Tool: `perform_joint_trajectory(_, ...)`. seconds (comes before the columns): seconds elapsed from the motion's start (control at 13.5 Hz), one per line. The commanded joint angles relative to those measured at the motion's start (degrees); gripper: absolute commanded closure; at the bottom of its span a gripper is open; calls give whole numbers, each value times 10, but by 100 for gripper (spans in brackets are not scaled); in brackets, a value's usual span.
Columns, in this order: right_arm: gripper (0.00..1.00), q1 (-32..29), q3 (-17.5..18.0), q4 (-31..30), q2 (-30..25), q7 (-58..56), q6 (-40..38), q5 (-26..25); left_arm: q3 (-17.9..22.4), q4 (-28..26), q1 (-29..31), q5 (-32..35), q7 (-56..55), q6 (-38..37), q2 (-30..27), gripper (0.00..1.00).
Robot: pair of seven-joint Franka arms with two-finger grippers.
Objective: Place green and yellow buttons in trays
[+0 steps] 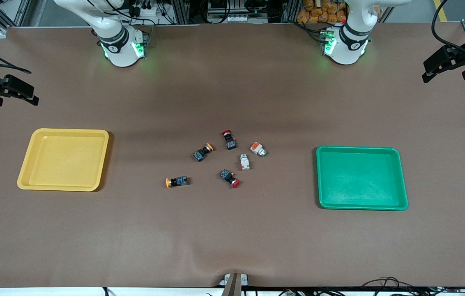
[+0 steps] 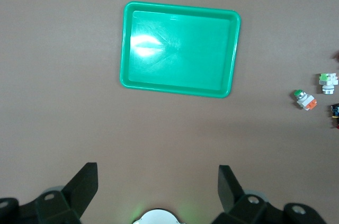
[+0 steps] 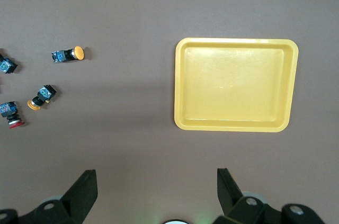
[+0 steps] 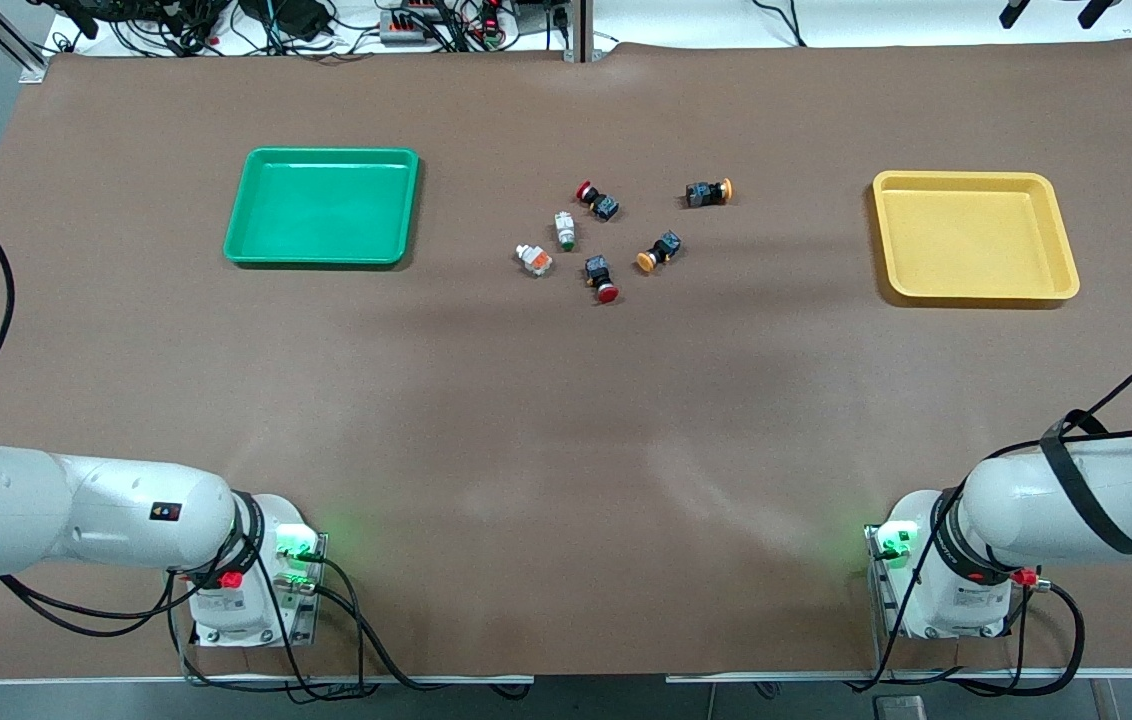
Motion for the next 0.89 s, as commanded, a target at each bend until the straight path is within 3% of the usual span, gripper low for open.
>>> perform_joint_trajectory(0.0,0,-9,7,5,0,-1,-1,1,-1,17,6,10,-4,-20,5,0)
perform_joint_trajectory(0.52,0,-14,6,2,2,-1,3,1,-17,48,-3,1,-4,-34,44,0)
perform_joint_trajectory(0.81,0,-15,6,2,2,-1,2,1,-107,44,-6,0,-79,-13,105,0)
